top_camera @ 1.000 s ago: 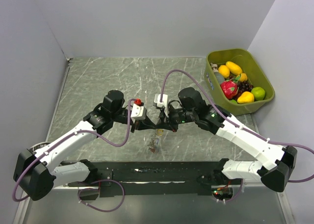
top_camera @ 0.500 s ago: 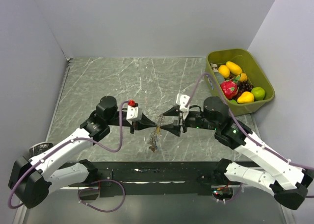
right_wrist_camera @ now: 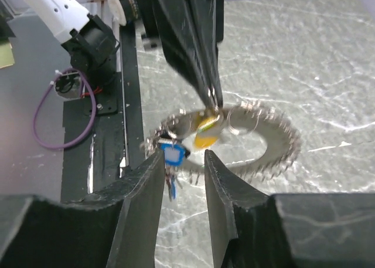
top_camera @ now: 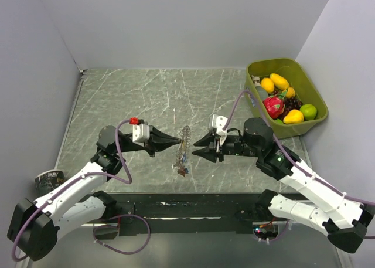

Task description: Put the keys on the keyring

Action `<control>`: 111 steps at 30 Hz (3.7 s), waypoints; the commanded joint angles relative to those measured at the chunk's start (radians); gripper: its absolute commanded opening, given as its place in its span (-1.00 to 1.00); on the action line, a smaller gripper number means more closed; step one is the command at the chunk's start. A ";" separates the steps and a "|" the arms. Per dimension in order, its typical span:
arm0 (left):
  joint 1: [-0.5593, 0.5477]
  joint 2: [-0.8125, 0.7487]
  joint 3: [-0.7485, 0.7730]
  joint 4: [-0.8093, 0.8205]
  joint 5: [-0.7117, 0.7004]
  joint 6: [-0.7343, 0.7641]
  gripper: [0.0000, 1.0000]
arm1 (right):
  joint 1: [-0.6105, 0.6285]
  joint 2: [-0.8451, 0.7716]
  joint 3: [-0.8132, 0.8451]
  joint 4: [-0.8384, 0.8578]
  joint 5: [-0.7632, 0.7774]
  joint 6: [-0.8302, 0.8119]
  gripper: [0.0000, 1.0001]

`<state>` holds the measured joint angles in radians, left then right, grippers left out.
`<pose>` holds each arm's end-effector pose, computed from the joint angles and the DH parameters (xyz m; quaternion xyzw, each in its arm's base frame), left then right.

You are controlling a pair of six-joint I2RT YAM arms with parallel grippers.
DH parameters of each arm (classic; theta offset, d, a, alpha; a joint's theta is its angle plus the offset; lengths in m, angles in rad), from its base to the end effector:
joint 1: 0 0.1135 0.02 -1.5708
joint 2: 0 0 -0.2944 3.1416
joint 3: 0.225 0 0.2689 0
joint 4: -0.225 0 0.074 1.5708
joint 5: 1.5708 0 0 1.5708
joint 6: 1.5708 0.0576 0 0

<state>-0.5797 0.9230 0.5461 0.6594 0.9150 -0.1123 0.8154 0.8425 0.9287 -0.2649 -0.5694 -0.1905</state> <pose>0.1532 -0.1548 0.3380 0.4684 0.4423 -0.4928 0.5849 0.1149 0.1673 0.3938 -0.5128 0.5585 0.3943 0.5193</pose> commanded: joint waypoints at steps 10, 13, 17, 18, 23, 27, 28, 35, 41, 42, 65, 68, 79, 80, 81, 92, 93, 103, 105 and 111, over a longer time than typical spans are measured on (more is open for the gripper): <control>0.021 -0.001 0.021 0.157 0.028 -0.075 -0.98 | -0.002 0.076 -0.007 0.144 -0.004 0.114 0.03; 0.021 -0.001 0.021 0.154 0.027 -0.072 -0.98 | -0.002 0.096 0.004 0.156 -0.006 0.129 0.03; 0.021 0.002 0.028 0.141 0.035 -0.064 -0.98 | 0.001 0.112 0.009 0.177 -0.015 0.144 0.04; 0.021 0.004 0.028 0.140 0.036 -0.064 -0.98 | -0.001 0.113 0.010 0.181 -0.017 0.146 0.04; 0.021 0.005 0.034 0.131 0.045 -0.061 -0.98 | 0.001 0.128 0.012 0.194 -0.014 0.161 0.06; 0.021 0.008 0.034 0.131 0.048 -0.064 -0.98 | 0.002 0.135 0.016 0.208 -0.021 0.177 0.05; 0.021 0.010 0.034 0.132 0.048 -0.064 -0.98 | 0.004 0.139 0.016 0.213 -0.023 0.177 0.04; 0.021 0.004 0.032 0.129 0.048 -0.059 -0.98 | 0.005 0.158 0.013 0.204 0.002 0.174 -0.55; 0.021 -0.004 0.025 0.144 0.042 -0.064 -0.98 | 0.005 0.132 -0.005 0.193 0.037 0.158 -0.98; 0.021 -0.007 0.023 0.152 0.041 -0.066 -0.98 | 0.005 0.129 -0.007 0.188 0.042 0.154 -1.00; 0.035 -0.019 -0.008 0.241 0.048 -0.107 -0.98 | 0.011 0.159 -0.053 0.153 0.014 0.095 -1.00; 0.037 -0.016 -0.009 0.250 0.051 -0.113 -0.98 | 0.013 0.167 -0.051 0.147 0.009 0.085 -1.00; 0.038 -0.016 -0.012 0.256 0.051 -0.115 -0.98 | 0.033 0.198 -0.022 0.084 0.002 0.033 -0.98; 0.038 -0.018 -0.011 0.246 0.053 -0.109 -0.98 | 0.033 0.196 -0.022 0.087 0.002 0.031 -0.91; 0.038 -0.019 -0.009 0.238 0.051 -0.106 -0.98 | 0.034 0.190 -0.027 0.090 0.006 0.031 -0.88; 0.038 -0.021 0.006 0.164 0.050 -0.058 -0.98 | 0.033 0.063 -0.060 0.119 0.115 0.031 -0.04; 0.038 -0.021 0.008 0.154 0.051 -0.055 -0.98 | 0.033 0.047 -0.059 0.121 0.129 0.029 0.03; 0.038 -0.001 0.032 0.109 0.128 -0.023 -0.98 | 0.033 -0.002 -0.019 0.139 0.063 0.003 0.54; 0.038 0.002 0.032 0.112 0.133 -0.024 -0.98 | 0.033 0.010 0.001 0.144 0.028 0.006 0.47; 0.038 0.013 0.034 0.124 0.150 -0.038 -0.98 | 0.033 0.066 0.042 0.173 -0.056 0.023 -0.02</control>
<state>-0.5461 0.9310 0.5270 0.7219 1.0290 -0.1593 0.8444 0.8848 0.9070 -0.1654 -0.5468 -0.1764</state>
